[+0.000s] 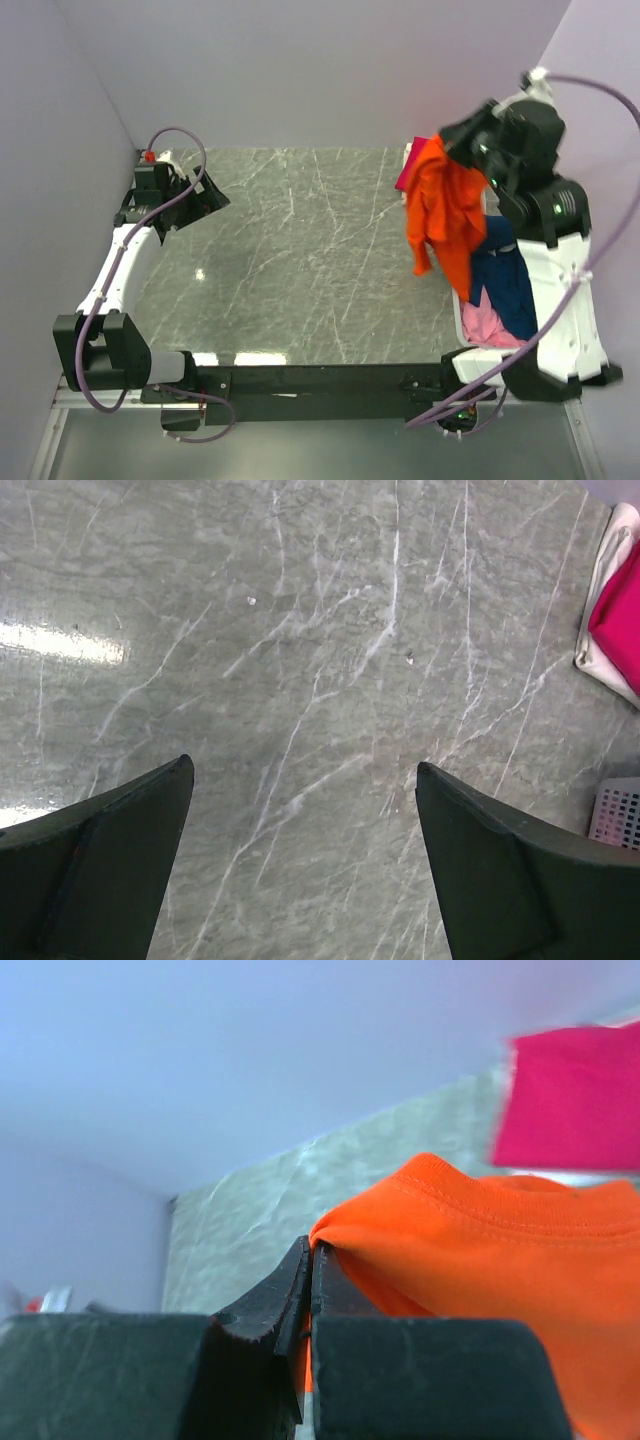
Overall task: Fold and stack the t-shirts
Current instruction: Grab the tshirt from the pile, then move the tshirt to the center of the board
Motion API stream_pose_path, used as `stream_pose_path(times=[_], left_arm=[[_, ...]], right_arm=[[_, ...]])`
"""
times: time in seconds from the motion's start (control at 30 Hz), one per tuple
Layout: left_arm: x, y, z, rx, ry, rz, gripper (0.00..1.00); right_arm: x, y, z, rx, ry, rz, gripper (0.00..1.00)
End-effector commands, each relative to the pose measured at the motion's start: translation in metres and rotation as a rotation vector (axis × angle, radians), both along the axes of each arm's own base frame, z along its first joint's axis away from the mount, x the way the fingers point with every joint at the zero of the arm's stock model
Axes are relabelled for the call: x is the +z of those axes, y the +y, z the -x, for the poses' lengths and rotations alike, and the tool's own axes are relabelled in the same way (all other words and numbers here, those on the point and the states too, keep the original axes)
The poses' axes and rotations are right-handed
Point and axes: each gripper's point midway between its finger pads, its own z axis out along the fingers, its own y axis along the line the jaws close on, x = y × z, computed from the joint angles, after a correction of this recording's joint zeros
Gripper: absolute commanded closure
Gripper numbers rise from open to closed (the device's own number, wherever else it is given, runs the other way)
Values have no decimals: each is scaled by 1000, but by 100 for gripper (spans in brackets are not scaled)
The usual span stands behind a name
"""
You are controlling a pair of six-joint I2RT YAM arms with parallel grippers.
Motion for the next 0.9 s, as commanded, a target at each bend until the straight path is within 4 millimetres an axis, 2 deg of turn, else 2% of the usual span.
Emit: stream_pose_path(times=[0.0,0.03,0.07,0.1,0.13,0.2,0.23,0.27,0.3,0.33,0.37,0.43,0.47,0.53,0.57,0.6,0.63,0.67,0.73,0.77,0.83,0.87], left_arm=[[33,-5,-6,-13,-96,17,2],[34,-5,-6,-14,-98,15,2],[33,-4,-5,-10,-96,14,1],[36,-4,-4,-10,-101,13,1],[35,-3,-3,-6,-99,14,1],[40,-3,-2,-2,-109,18,1],[40,-2,-2,8,-109,13,1],[41,-1,-1,14,-112,11,1],[43,1,1,21,-116,7,1],[42,1,2,26,-114,6,1],[43,2,4,34,-118,1,1],[41,5,6,47,-111,0,1],[37,6,8,56,-101,-3,1],[31,9,12,74,-81,-13,1],[24,13,14,93,-56,-27,1],[17,15,18,98,-38,-35,1],[11,16,19,103,-25,-42,0],[3,18,22,106,0,-48,1],[-11,19,27,104,39,-62,1],[-17,19,29,103,51,-66,1],[-29,18,32,90,68,-64,2],[-35,16,33,81,81,-60,4]], right_arm=[[79,41,-2,99,-204,19,100],[76,59,-20,130,-189,38,100],[87,81,-15,189,-217,44,100],[116,86,-6,214,-295,18,100],[117,102,-14,246,-300,20,100],[132,119,-10,291,-362,-8,100],[132,121,-11,293,-371,-16,100],[114,128,-19,299,-333,-7,100],[120,123,-17,281,-360,-25,100],[111,123,-21,265,-340,-25,100],[86,127,-30,256,-282,-11,100],[55,124,-40,216,-208,18,100],[10,123,-52,168,-90,31,87],[-45,120,-62,136,60,41,59],[-97,120,-65,133,183,72,42],[-130,120,-66,136,267,84,39],[-155,120,-65,133,327,83,38],[-195,122,-56,151,416,109,37],[-227,127,-49,186,476,118,37],[-254,125,-40,198,533,132,37],[-271,123,-34,201,559,144,37],[-286,120,-29,202,592,156,37]])
